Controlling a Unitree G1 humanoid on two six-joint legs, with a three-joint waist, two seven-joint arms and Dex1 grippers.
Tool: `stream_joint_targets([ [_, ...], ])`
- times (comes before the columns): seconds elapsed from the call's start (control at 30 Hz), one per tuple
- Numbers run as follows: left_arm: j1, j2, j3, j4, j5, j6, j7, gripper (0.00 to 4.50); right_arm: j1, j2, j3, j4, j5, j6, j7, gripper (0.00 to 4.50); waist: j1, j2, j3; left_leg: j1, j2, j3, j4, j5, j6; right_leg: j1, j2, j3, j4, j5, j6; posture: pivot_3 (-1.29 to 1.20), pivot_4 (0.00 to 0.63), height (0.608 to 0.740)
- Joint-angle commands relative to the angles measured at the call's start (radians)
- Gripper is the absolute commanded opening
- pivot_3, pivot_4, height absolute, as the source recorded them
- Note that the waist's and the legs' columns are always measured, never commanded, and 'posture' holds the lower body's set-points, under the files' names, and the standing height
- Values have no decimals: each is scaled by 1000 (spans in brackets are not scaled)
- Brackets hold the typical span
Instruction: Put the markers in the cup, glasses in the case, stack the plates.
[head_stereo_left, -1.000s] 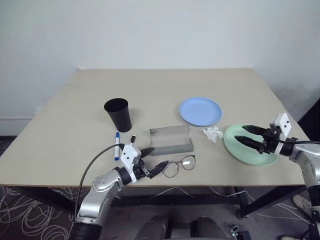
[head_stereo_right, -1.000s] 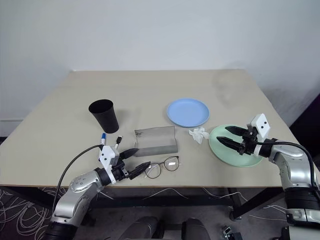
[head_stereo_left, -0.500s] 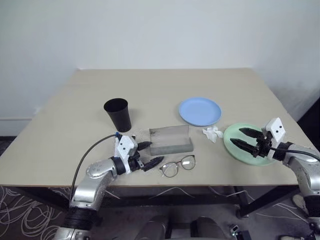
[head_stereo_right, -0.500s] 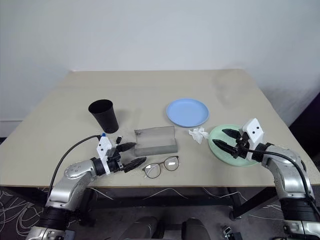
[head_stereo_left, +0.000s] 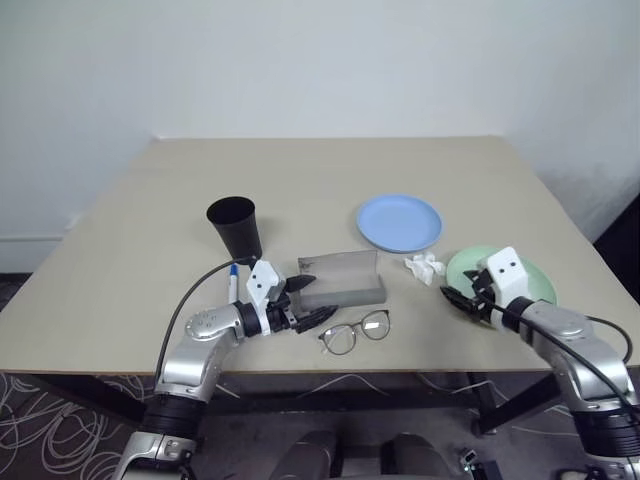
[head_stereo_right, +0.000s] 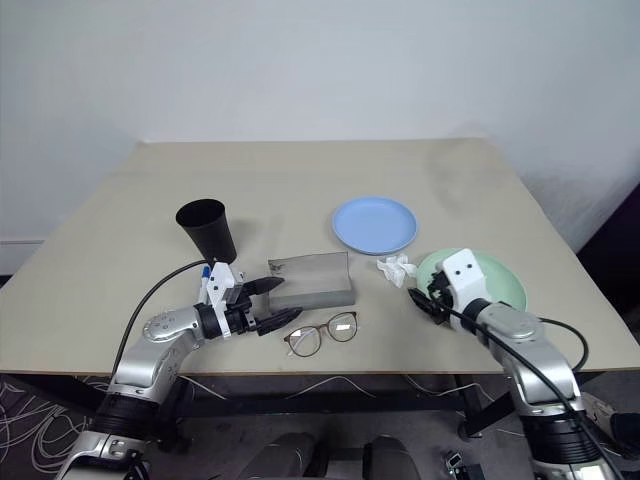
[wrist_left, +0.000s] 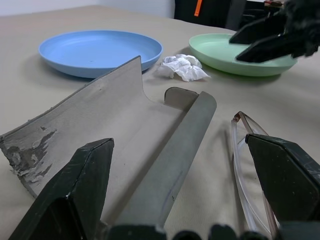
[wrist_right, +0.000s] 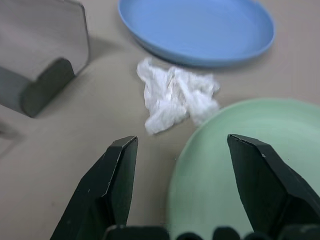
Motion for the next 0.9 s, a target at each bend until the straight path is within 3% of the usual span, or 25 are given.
stream_joint_targets([
  [0.03, 7, 7, 14, -76, -24, 6, -10, 4486, -40, 22, 27, -4, -90, -7, -94, 3102, 0, 0, 0, 0, 0, 0, 0, 0, 0, 0, 0, 0, 0, 0, 0, 0, 0, 736],
  [0.5, 17, 3, 9, -120, -34, 35, -4, 4486, -49, 86, 84, -13, -216, 69, -183, 3102, 0, 0, 0, 1, 0, 0, 1, 0, 0, 0, 1, 0, 1, 1, 0, 0, 0, 736],
  [0.6, 12, 1, 7, -118, -33, 34, -4, 4500, -54, 90, 84, -11, -222, 80, -180, 2533, 0, 0, 0, 1, 0, 0, 1, 0, 0, 0, 1, 0, 1, 1, 0, 0, 0, 736],
  [0.83, 8, -1, 6, -119, -31, 32, -3, 4500, -62, 85, 106, -14, -250, 99, -178, 157, -1, 0, 0, 1, 0, 0, 1, 0, 0, 0, 1, 0, 1, 1, 0, 0, 0, 736],
  [0.9, 6, -1, 7, -117, -30, 31, -3, 4500, -65, 88, 109, -14, -258, 103, -177, 36, -1, 0, 0, 1, 0, 0, 2, 0, 0, 1, 1, 0, 1, 1, 0, 0, 0, 736],
])
